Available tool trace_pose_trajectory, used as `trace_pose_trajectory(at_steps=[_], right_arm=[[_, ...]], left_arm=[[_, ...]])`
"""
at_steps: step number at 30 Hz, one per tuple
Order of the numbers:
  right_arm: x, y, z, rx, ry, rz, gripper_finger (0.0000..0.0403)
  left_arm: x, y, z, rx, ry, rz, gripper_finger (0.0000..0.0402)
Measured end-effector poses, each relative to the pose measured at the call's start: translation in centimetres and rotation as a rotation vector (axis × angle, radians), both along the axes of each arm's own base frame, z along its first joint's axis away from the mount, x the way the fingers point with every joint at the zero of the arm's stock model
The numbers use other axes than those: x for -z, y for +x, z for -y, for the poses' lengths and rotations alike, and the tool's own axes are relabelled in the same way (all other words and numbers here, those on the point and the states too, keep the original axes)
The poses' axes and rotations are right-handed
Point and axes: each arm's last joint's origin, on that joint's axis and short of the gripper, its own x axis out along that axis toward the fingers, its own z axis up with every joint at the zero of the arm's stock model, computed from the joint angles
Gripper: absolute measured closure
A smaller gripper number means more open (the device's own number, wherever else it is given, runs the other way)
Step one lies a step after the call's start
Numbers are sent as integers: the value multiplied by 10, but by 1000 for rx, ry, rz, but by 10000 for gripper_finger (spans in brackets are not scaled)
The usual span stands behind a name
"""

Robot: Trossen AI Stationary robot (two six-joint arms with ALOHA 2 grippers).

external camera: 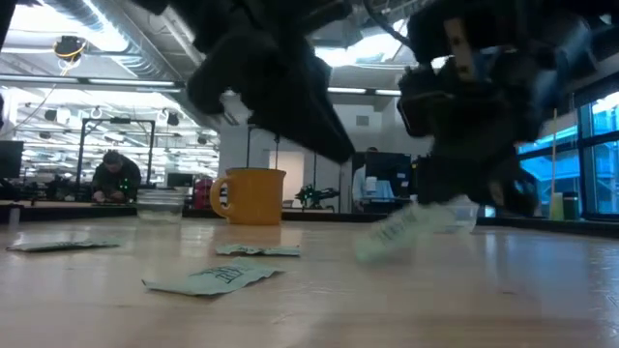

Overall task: Pick and place Stevia / Truvia into bins
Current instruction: Put the stevia packet into the transparent container

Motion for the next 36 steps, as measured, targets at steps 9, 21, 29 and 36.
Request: trace_pose_trajectory(at_steps=[9,21,29,36], right_arm=[[-71,-35,58,169,-203,11,402],[-112,-95,130,437,-348,-108,402],[-106,-106,161,503,-394,-226,403],[-99,-106,183,512,-365,-278,403]], left_arm=[[-22,-14,-9,-48,-61,-47,302],[-22,-13,-10,-35,-60,-43,303],[-22,-10,-20,-35,-87,-56,303],[-22,-9,-25,-50,-87,-56,303]])
